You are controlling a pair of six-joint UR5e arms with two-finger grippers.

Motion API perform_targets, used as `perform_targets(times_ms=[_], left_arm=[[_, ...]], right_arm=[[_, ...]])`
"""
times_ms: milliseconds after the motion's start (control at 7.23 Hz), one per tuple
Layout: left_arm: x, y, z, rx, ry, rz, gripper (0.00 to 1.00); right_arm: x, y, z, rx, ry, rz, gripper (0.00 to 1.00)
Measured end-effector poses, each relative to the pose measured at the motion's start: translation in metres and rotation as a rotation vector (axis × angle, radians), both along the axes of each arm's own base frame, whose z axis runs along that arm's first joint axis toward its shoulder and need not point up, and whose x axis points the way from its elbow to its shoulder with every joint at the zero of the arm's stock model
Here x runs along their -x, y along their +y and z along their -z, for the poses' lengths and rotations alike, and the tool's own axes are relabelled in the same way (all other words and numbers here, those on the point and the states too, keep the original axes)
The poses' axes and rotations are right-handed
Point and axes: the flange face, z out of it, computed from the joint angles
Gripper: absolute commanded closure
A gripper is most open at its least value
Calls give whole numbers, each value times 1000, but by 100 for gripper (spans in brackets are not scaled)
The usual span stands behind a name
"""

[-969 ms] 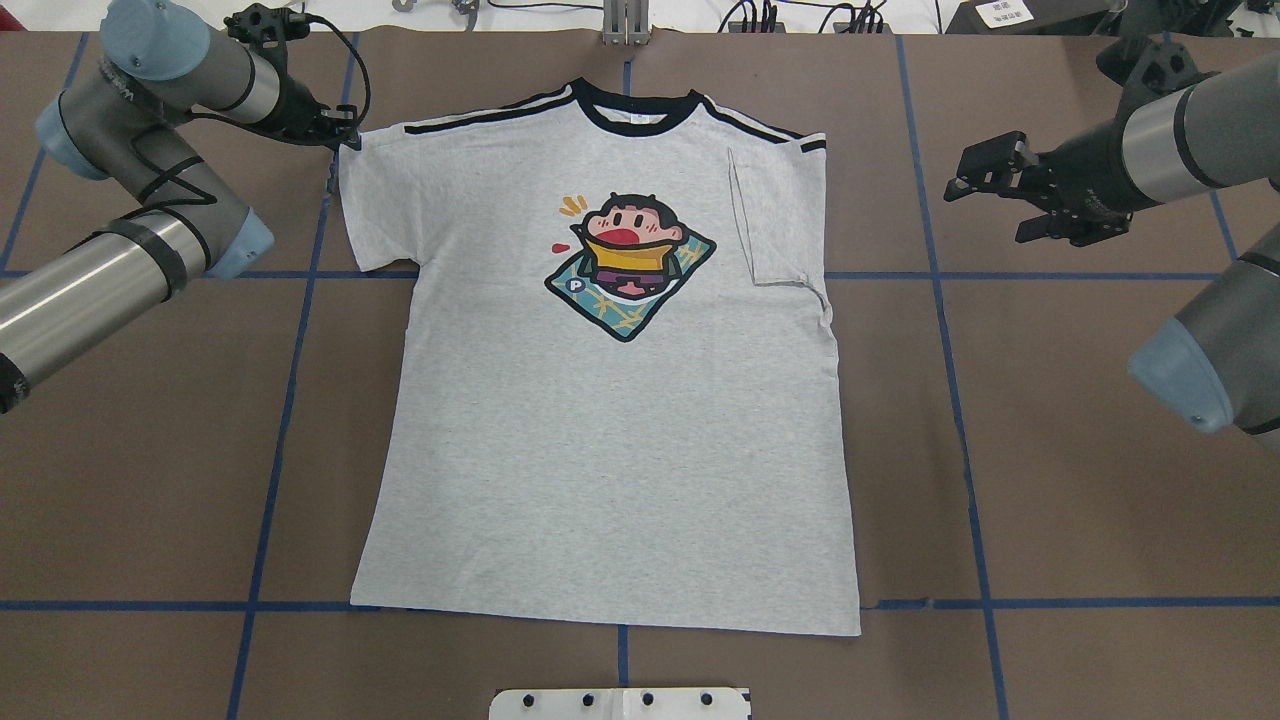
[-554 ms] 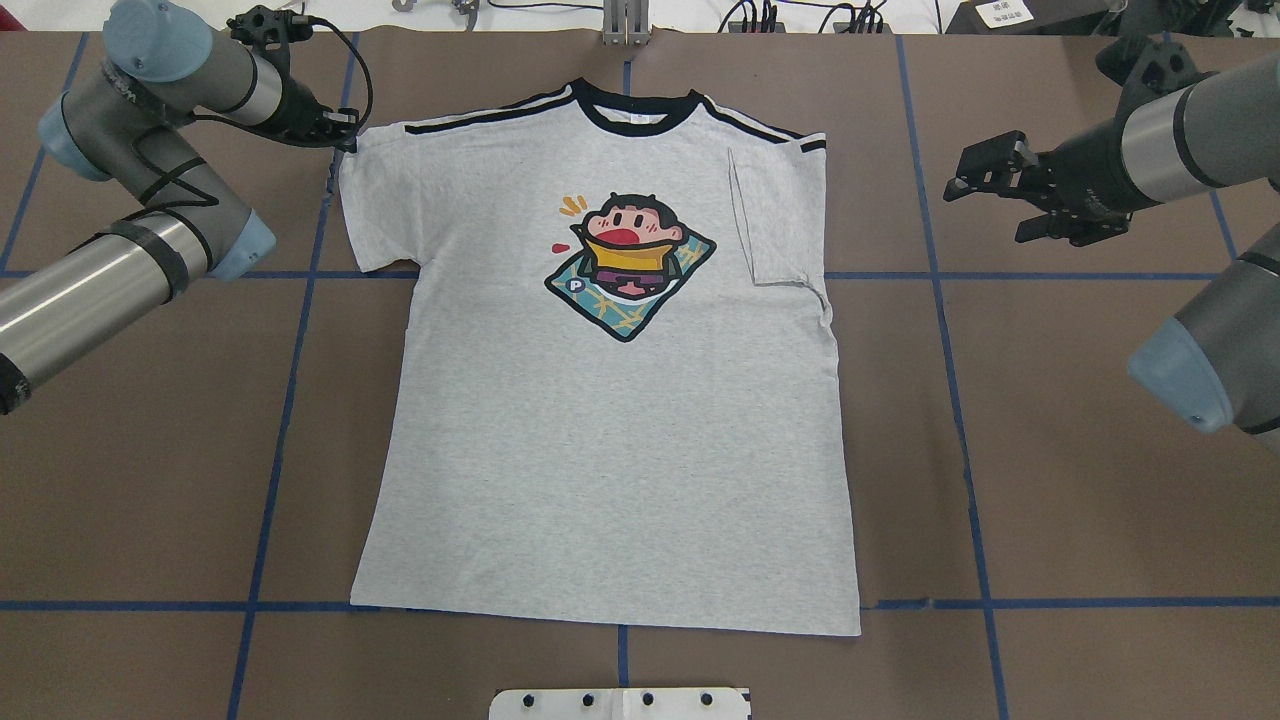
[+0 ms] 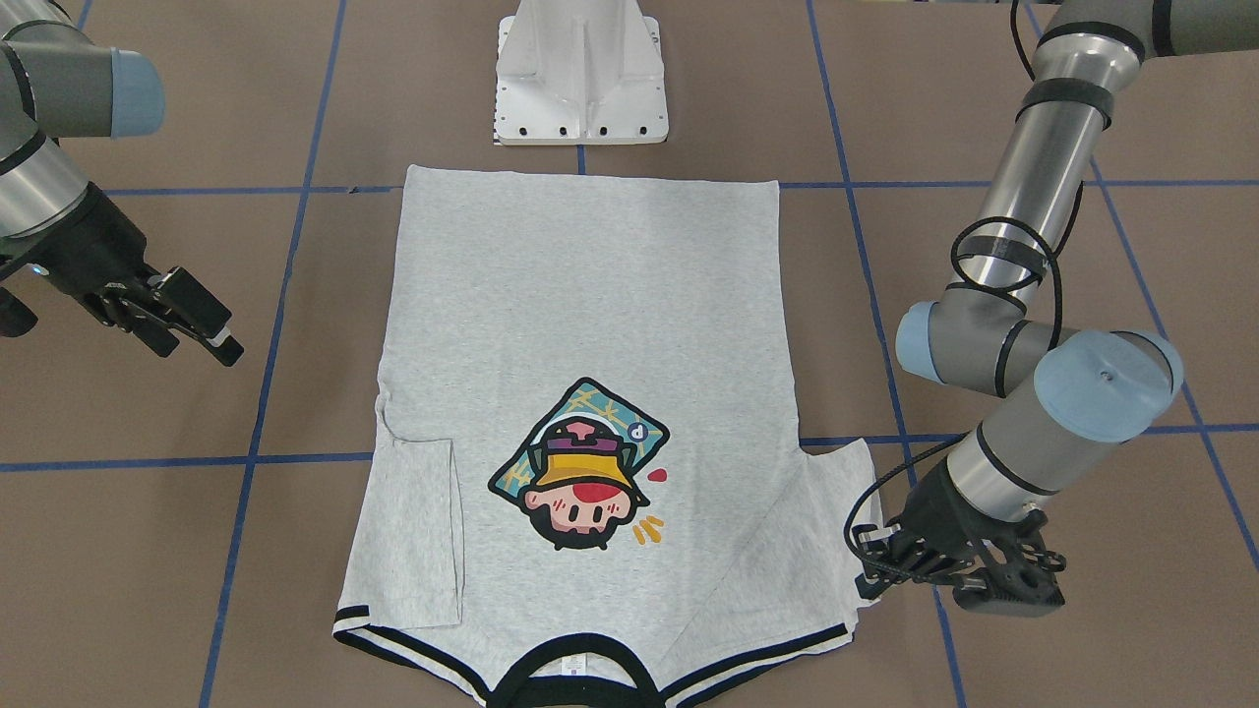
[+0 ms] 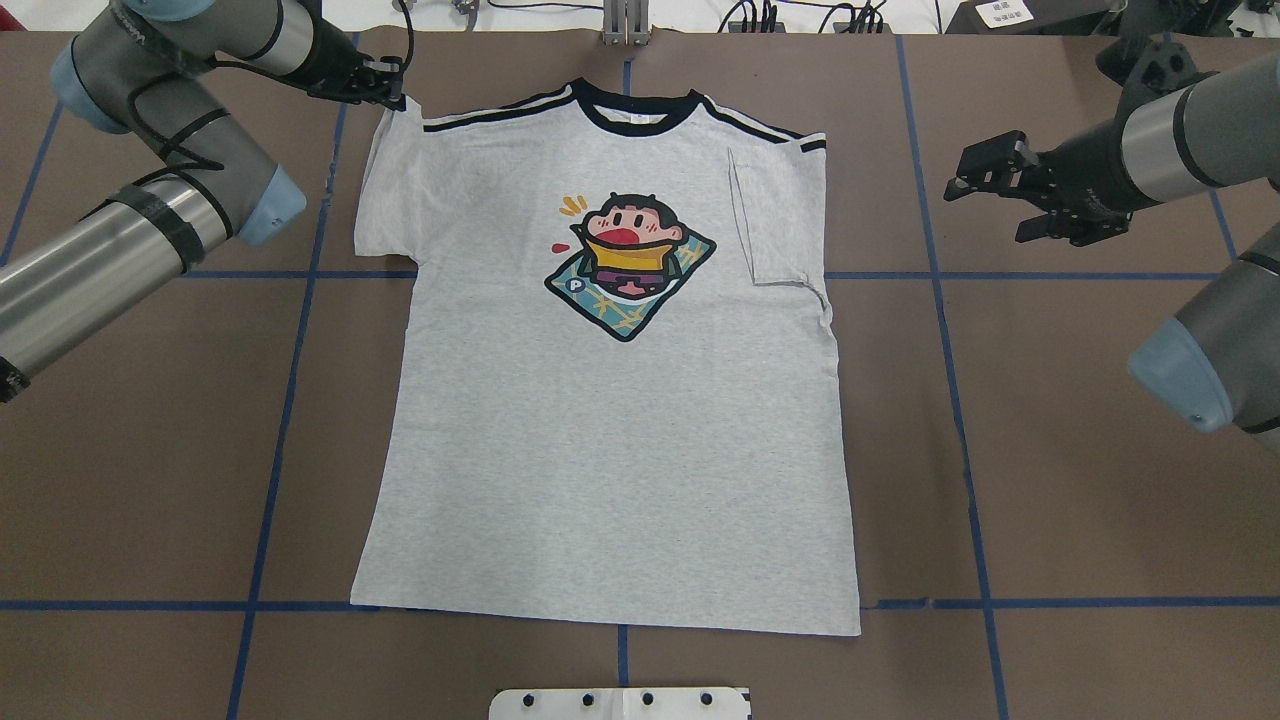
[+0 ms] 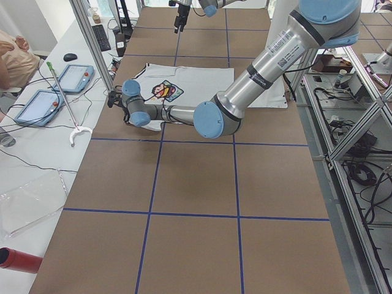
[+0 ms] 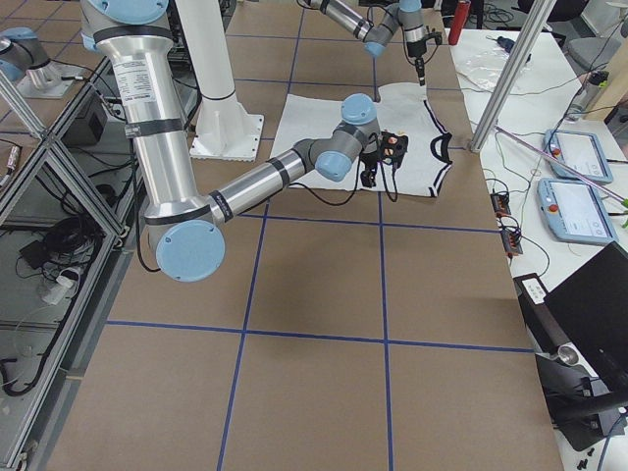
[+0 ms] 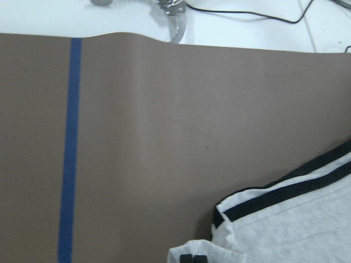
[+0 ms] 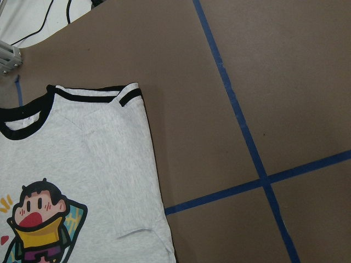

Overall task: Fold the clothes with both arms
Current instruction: 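Fold the sleeve nearest the left gripper inward toward the shirt center, then release the sleeve with the left gripper while the right gripper moves to the hem corner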

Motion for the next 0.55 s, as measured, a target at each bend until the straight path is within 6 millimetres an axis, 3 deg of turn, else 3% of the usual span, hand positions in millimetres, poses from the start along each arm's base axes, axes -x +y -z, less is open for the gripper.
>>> perform_targets(times_ms=[138,415,554], left_arm=[[-11,8,24,35,37,10,100],[-46,11,54,43,46,65,100],[-64,4,60,42,29,102,77]], right_arm=[[0,-1,-3,4,3,-1,0],[0,-1,-5,8,6,-1,0],[-1,-1,-6,9,7,-2,0]])
